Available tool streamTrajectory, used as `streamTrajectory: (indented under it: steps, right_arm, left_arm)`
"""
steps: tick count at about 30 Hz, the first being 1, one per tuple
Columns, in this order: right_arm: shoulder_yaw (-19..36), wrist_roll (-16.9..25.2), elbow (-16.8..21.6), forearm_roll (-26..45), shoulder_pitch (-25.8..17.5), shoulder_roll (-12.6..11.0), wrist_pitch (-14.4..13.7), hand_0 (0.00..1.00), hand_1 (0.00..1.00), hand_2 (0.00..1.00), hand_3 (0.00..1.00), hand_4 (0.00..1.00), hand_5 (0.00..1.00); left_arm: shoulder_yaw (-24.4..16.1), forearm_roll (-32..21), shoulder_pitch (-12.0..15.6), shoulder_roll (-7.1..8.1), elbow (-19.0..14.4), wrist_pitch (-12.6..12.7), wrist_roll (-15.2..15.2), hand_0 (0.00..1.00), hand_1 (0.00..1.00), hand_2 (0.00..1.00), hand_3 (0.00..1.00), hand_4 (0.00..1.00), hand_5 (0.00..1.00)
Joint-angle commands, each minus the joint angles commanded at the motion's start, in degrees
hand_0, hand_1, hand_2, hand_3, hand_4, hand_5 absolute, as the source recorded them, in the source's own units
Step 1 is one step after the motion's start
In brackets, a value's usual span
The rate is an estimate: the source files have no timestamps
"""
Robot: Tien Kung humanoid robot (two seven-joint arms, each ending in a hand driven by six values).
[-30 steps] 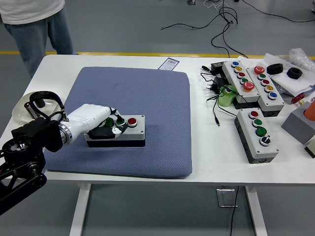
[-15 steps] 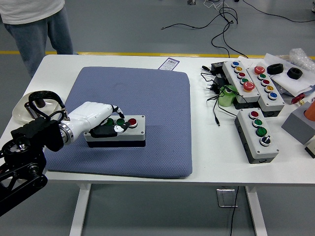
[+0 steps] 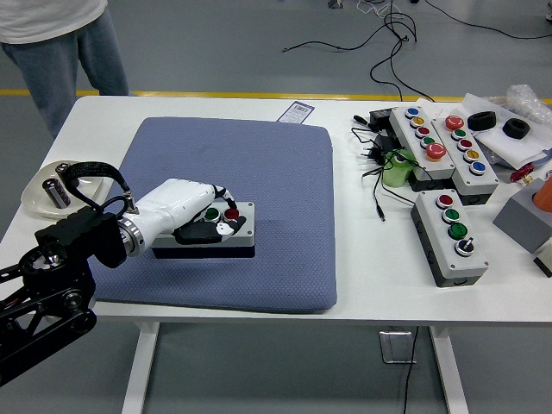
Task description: Pick up the button,place it on the desk,press the button,press the button
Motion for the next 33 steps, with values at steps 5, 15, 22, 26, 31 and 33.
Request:
streamTrajectory:
  steps: [5,15,22,26,31,33]
  right_arm:
    - [-0.1,0.0,0.0,0.0,0.0,-0.1,0.0,0.638,0.699,0.745,0.647,0.358,0.144]
    - [-0.2,0.0,0.0,0.2,0.1,-0.1,0.0,0.638,0.698,0.744,0.647,0.358,0.145]
    - [-0.2,0.0,0.0,0.3,0.0,-0.1,0.0,0.637,0.698,0.744,0.647,0.358,0.144]
    - [-0.3,0.0,0.0,0.3,-0.1,0.0,0.0,0.637,0.697,0.745,0.646,0.358,0.146]
    - [-0.1,0.0,0.0,0.3,-0.2,0.0,0.0,0.637,0.697,0.745,0.646,0.358,0.146]
    - [0.0,0.0,0.0,0.2,-0.3,0.0,0.0,0.637,0.697,0.745,0.646,0.358,0.146]
  left_arm:
    - [0.9,-0.4,-0.4,-0.17,0.8,-0.7,0.3,0.002,0.002,0.002,0.706,0.627,0.998]
    - [3.0,-0.7,-0.8,-0.41,2.5,-1.9,1.1,0.002,0.002,0.002,0.704,0.632,0.998]
    - [3.1,-0.9,-0.9,-0.44,2.7,-2.3,1.3,0.002,0.002,0.002,0.705,0.631,0.998]
    - [1.5,-0.1,-0.5,-0.43,1.4,-0.1,0.7,0.002,0.002,0.002,0.714,0.634,0.998]
    - [-3.1,4.2,0.3,-0.15,-1.5,5.4,-1.0,0.006,0.002,0.002,0.748,0.771,0.998]
    - [-5.2,7.4,0.4,0.09,-2.8,7.9,-1.5,0.006,0.002,0.002,0.748,0.771,0.998]
